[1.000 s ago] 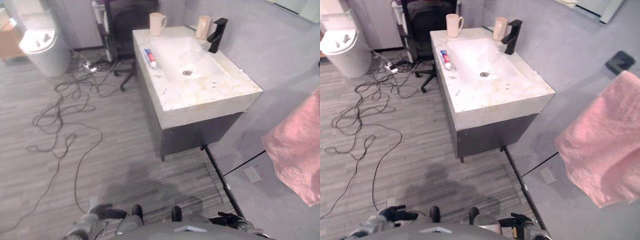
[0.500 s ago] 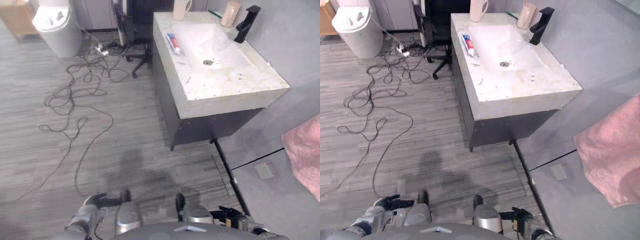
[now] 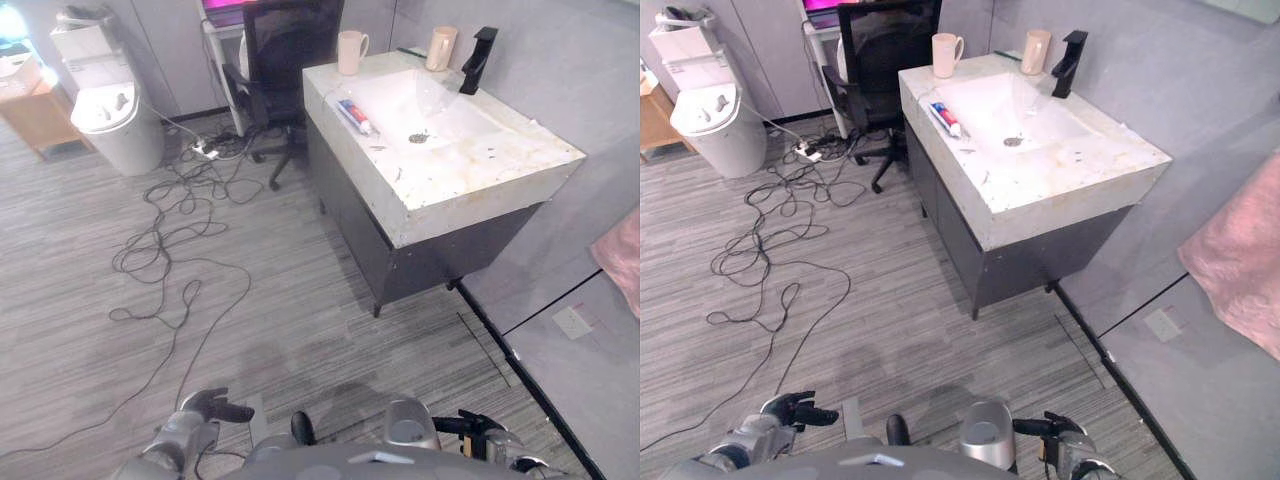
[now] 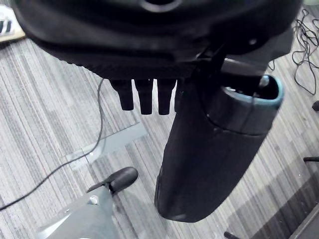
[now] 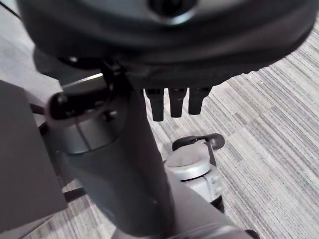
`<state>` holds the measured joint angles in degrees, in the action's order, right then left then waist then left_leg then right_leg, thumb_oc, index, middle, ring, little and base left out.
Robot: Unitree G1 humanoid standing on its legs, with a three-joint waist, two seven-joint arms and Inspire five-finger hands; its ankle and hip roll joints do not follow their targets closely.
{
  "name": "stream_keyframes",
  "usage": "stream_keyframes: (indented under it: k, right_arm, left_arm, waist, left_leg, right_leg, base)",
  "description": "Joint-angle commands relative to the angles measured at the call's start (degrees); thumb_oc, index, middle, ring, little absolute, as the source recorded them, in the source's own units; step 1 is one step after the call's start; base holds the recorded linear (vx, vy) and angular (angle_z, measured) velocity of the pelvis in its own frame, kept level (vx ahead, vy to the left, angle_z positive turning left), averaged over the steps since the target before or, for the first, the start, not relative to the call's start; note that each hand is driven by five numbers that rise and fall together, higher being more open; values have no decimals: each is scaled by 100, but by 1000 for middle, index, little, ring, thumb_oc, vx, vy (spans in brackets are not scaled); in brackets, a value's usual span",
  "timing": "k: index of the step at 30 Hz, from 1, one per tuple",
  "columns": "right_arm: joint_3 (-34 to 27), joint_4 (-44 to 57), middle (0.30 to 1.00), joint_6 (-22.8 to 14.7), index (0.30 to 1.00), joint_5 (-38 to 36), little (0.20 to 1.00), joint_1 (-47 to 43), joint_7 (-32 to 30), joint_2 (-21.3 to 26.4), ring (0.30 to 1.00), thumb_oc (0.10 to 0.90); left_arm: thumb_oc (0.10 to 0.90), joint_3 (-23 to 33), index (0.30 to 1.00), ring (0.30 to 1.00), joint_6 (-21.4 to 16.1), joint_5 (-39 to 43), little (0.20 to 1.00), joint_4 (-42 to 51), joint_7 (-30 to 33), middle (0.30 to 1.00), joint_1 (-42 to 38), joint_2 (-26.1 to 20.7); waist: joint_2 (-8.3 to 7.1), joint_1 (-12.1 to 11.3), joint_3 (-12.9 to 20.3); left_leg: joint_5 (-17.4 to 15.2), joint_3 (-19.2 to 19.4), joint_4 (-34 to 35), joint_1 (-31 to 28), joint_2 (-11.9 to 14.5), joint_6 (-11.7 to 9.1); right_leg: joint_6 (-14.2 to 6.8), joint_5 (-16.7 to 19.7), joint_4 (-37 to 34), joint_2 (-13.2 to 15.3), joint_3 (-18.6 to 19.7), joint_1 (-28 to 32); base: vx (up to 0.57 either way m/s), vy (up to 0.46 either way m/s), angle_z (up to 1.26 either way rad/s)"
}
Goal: Organize the bathroom.
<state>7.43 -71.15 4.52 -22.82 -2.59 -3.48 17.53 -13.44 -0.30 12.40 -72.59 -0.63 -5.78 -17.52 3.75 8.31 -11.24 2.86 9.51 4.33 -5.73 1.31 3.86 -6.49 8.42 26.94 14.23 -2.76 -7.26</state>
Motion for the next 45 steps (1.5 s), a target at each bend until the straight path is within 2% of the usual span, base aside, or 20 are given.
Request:
stream_keyframes:
  k: [1, 5, 9, 11, 14, 18, 20, 21, 22, 25, 28, 29, 30, 32, 35, 36, 37, 39, 42, 45]
  right_arm:
    - [236, 44, 900, 4, 900, 226, 900, -159, 61, 108, 900, 800]
    - [347, -64, 900, 68, 900, 447, 900, -216, 89, -24, 900, 800]
    - [421, -39, 900, 156, 900, 581, 900, -224, 210, -8, 900, 800]
    - [442, -43, 900, 326, 900, 526, 900, -222, 333, 59, 900, 800]
    - [406, -87, 900, 394, 900, 224, 900, -179, 275, 68, 900, 800]
    - [255, -17, 900, 523, 900, 106, 900, -58, 278, 153, 900, 800]
    - [284, 69, 900, 502, 900, 104, 900, -12, 267, 247, 900, 800]
    - [285, 69, 900, 500, 900, 106, 900, -14, 266, 251, 900, 800]
    - [301, 68, 900, 483, 900, 88, 900, -65, 284, 301, 900, 800]
    - [344, -72, 900, 353, 900, 315, 900, -141, 273, 227, 900, 800]
    - [379, -105, 900, 314, 900, 282, 900, -145, 216, 187, 900, 800]
    - [430, -105, 900, 278, 900, 259, 900, -141, 156, 150, 900, 800]
    - [462, -94, 900, 255, 900, 321, 900, -133, 149, 133, 900, 800]
    - [440, -81, 900, 303, 900, 337, 900, -176, 56, 106, 900, 800]
    - [272, -65, 900, 462, 900, 118, 900, -252, -64, 147, 900, 800]
    - [243, -35, 900, 485, 900, 144, 900, -234, -58, 156, 900, 800]
    - [201, -14, 900, 427, 900, 566, 900, -184, 89, 170, 900, 800]
    - [317, 38, 900, 369, 900, 1090, 900, -186, 223, 227, 900, 800]
    - [450, 64, 900, 528, 900, 1175, 900, -261, 345, 275, 900, 800]
    - [480, -83, 900, 434, 900, 1189, 900, -143, 390, 209, 900, 800]
  left_arm:
    - [800, 54, 900, 900, -279, -265, 900, 222, 9, 900, 16, -209]
    - [800, 127, 900, 900, -153, -473, 900, 172, 125, 900, -62, -176]
    - [800, 118, 900, 900, -51, -354, 900, 184, 301, 900, -81, -110]
    - [800, 223, 900, 900, 66, 81, 900, 294, 426, 900, -171, 19]
    - [800, 269, 900, 900, 55, 19, 900, 343, 248, 900, -229, 79]
    - [800, 185, 900, 900, -159, -132, 900, 504, 115, 900, -281, 102]
    - [800, 116, 900, 900, -109, 29, 900, 621, 214, 900, -423, 104]
    - [800, 115, 900, 900, -109, 31, 900, 622, 222, 900, -429, 105]
    - [800, 155, 900, 900, -65, 9, 900, 674, 289, 900, -466, 109]
    - [800, 227, 900, 900, -41, 16, 900, 631, 433, 900, -373, 54]
    - [800, 270, 900, 900, -51, -5, 900, 568, 430, 900, -287, 19]
    - [800, 309, 900, 900, -33, -41, 900, 495, 446, 900, -148, -38]
    - [800, 409, 900, 900, -27, -157, 900, 393, 480, 900, 12, -70]
    - [800, 657, 900, 900, -41, -367, 900, 233, 477, 900, 234, -23]
    - [800, 605, 900, 900, -3, -403, 900, 80, 319, 900, 266, -9]
    - [800, 552, 900, 900, 29, -372, 900, 76, 289, 900, 271, -15]
    - [800, 448, 900, 900, 62, -387, 900, 39, 213, 900, 278, -7]
    - [800, 285, 900, 900, 144, -436, 900, 40, 170, 900, 281, -14]
    - [800, 210, 900, 900, 182, -278, 900, 29, 201, 900, 232, -50]
    - [800, 237, 900, 900, 108, -154, 900, 93, 292, 900, 65, -63]
  waist:
    - [181, 98, -50]
    - [-57, 171, 82]
    - [-188, 135, 163]
    - [-231, 145, 169]
    - [-214, 198, 153]
    - [-343, 292, 93]
    - [-380, 355, 19]
    - [-373, 358, 18]
    - [-480, 308, -23]
    - [-466, 259, -48]
    - [-440, 242, -65]
    - [-346, 177, -74]
    - [-297, 81, -85]
    - [-263, 8, -52]
    - [-141, -43, -4]
    - [-113, -29, -4]
    - [-26, -14, -18]
    - [135, 6, -89]
    - [133, 38, -146]
    - [-145, 268, -147]
  left_leg:
    - [-286, -244, 28, -52, 238, -436]
    - [-336, -9, 67, -33, -23, -399]
    - [-389, 133, 67, -3, -222, -366]
    - [-510, 114, 16, -105, -526, -265]
    - [-665, 42, -468, -51, -597, -300]
    - [-903, 24, -2245, 266, -686, -567]
    - [-440, -47, -3807, 899, -518, -906]
    - [-434, -53, -3872, 947, -502, -916]
    - [-516, 21, -4225, 1460, -215, -850]
    - [-525, -12, -2993, 1258, 297, -621]
    - [-424, -69, -2229, 1043, 453, -607]
    - [-68, -410, -1160, 942, 731, -760]
    - [329, -636, -817, 1017, 1033, -931]
    - [348, -307, -811, 1028, 1170, -932]
    - [73, -209, -935, 1005, 815, -779]
    - [14, -172, -883, 939, 735, -708]
    - [-143, -101, -772, 764, 551, -540]
    - [-303, -3, -718, 525, 451, -424]
    - [-437, 126, -721, 398, 340, -372]
    - [-643, 417, -576, 99, -28, -340]
  right_leg:
    - [-197, -220, -307, -193, 288, 95]
    - [-324, -627, -2185, -910, 51, 430]
    - [-293, -559, -2488, -1270, -164, 373]
    - [-108, -616, -2351, -1604, -219, 294]
    - [-54, -715, -2050, -1575, -224, 263]
    - [130, -732, -2152, -1394, -157, 579]
    - [333, -887, -2033, -1320, -100, 646]
    - [341, -893, -2022, -1326, -100, 642]
    - [363, -928, -1961, -1209, -130, 713]
    - [337, -1053, -1875, -1213, -157, 818]
    - [301, -1131, -1853, -1245, -103, 885]
    - [232, -1289, -1842, -1347, 42, 986]
    - [164, -1485, -1869, -1393, 154, 1138]
    - [-1, -1636, -1805, -1154, 59, 1296]
    - [-254, -1469, -965, -663, -48, 878]
    - [-255, -1204, -580, -545, -52, 674]
    - [-222, -585, 461, -310, 10, 168]
    - [-80, -320, 1340, -199, 104, -461]
    - [-65, -351, 1207, -275, 48, -626]
    - [-260, -568, -700, -772, -366, -450]
  base:
    - [147, 153, 8]
    - [193, 100, 2]
    - [164, 77, 5]
    - [300, 97, 2]
    - [244, 41, -6]
    - [238, 40, 39]
    - [187, 85, 79]
    - [209, 107, 48]
    - [283, 160, 12]
    - [357, 236, -19]
    - [294, 224, -14]
    - [502, 399, 0]
    - [651, 534, 7]
    - [474, 474, -10]
    - [426, 603, -69]
    - [284, 448, -7]
    - [367, 558, -2]
    - [304, 405, -18]
    - [292, 164, 7]
    - [463, 74, -21]
